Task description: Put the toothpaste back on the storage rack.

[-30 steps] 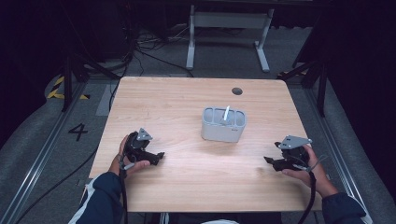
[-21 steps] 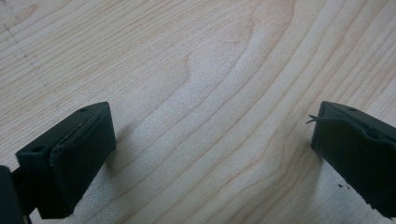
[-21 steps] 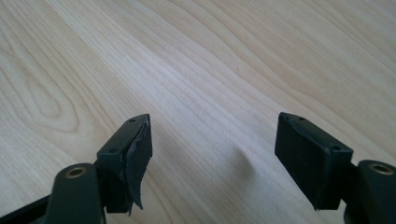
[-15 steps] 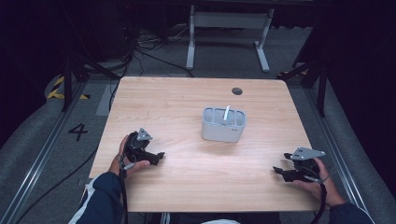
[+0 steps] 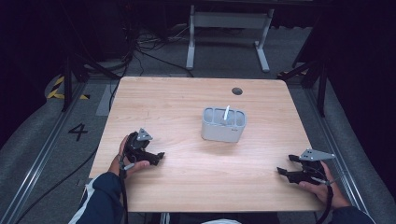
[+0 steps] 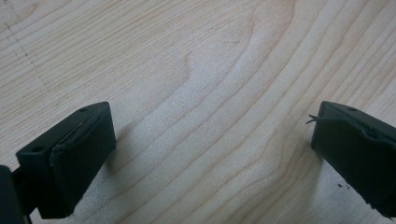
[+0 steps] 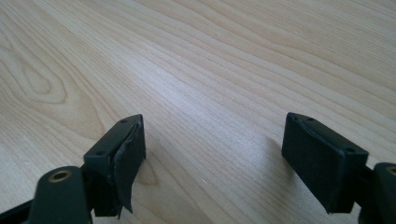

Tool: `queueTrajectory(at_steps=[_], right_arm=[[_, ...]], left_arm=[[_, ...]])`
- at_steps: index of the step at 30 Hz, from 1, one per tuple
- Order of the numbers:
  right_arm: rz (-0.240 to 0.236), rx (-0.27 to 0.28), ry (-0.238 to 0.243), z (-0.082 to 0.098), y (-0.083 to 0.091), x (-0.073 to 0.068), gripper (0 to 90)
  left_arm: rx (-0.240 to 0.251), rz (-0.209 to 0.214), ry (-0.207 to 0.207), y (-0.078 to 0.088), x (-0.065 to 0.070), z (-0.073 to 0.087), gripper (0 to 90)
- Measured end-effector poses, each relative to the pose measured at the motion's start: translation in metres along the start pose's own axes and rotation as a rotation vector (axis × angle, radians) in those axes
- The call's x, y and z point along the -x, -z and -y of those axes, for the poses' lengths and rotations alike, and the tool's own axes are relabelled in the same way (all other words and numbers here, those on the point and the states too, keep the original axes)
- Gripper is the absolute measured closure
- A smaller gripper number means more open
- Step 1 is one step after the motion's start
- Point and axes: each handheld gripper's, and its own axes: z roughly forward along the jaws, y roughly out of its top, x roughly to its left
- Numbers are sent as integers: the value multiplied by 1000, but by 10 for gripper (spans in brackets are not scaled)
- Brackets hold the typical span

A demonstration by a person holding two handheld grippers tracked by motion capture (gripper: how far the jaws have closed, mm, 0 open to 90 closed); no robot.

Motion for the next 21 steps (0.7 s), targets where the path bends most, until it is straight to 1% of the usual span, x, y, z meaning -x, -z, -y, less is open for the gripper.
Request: queueTrajectory(at_steps=[1, 5, 8, 10, 13, 14, 16, 21], right_arm=[[0, 0, 0, 0, 0, 0, 220], [2, -2, 0, 0, -1, 0, 211], [14, -8, -14, -1, -1, 0, 177], [13, -8, -14, -1, -1, 0, 177], [14, -8, -14, -1, -1, 0, 177], [14, -8, -14, -1, -1, 1, 177], [14, -8, -14, -1, -1, 1, 178], [16, -9, -12, -1, -1, 1, 178]], left_arm=[[0, -3, -4, 0, 0, 0, 2], [-1, -6, 0, 0, 1, 0, 4], [0, -4, 0, 0, 0, 0, 4], [-1, -4, -9, 0, 0, -1, 2], [0, -3, -7, -1, 0, -1, 2], [3, -6, 3, -1, 1, -1, 2], [2, -12, 5, -1, 1, -1, 2], [1, -11, 8, -1, 2, -1, 2]])
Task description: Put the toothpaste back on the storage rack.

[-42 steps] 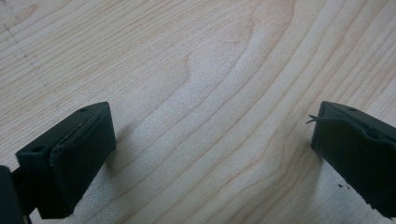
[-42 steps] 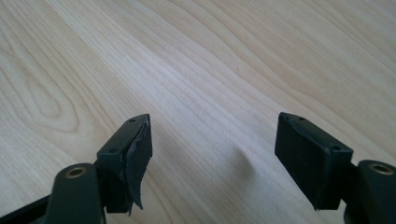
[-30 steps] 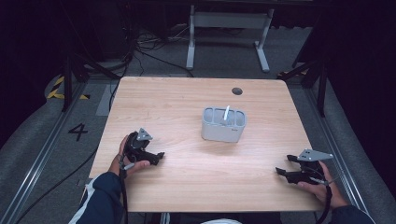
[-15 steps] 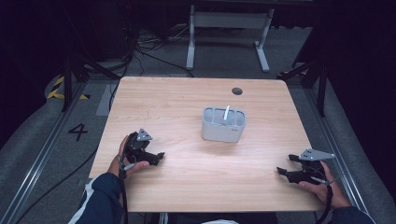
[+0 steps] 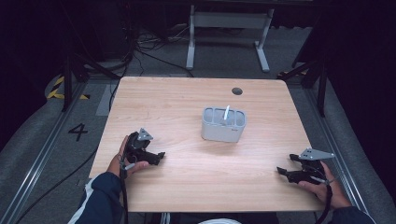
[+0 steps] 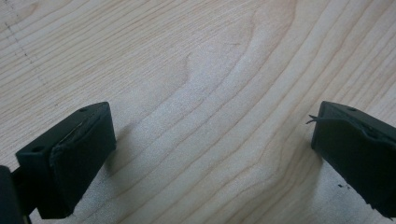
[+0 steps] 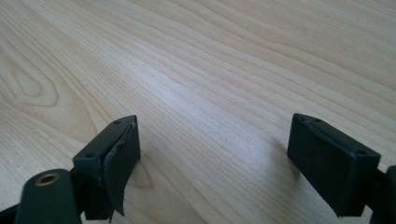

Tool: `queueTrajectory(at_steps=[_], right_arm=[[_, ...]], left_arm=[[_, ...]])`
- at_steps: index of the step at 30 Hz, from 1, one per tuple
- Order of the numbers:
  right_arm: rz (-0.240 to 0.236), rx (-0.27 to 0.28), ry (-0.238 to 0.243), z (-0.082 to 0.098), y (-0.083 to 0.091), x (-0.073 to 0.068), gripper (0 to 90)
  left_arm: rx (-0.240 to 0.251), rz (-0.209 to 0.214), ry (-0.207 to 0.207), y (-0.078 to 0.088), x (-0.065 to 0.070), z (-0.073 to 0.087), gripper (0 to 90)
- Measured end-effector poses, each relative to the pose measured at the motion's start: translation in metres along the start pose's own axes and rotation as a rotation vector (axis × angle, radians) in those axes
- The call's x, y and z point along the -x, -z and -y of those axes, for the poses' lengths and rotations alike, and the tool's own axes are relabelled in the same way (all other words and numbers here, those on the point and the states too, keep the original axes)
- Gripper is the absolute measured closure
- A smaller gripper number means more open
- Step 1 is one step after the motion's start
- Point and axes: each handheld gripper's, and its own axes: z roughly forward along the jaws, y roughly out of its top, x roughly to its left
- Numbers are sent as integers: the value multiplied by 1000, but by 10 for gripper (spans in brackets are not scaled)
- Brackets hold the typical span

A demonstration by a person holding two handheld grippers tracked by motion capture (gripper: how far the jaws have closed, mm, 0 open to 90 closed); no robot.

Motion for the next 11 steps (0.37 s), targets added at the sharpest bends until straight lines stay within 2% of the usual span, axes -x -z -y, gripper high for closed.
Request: queueTrajectory(at_steps=[11], right_arm=[[-2, 0, 3, 0, 0, 0, 177]], left_arm=[[0, -2, -2, 0, 0, 0, 2]])
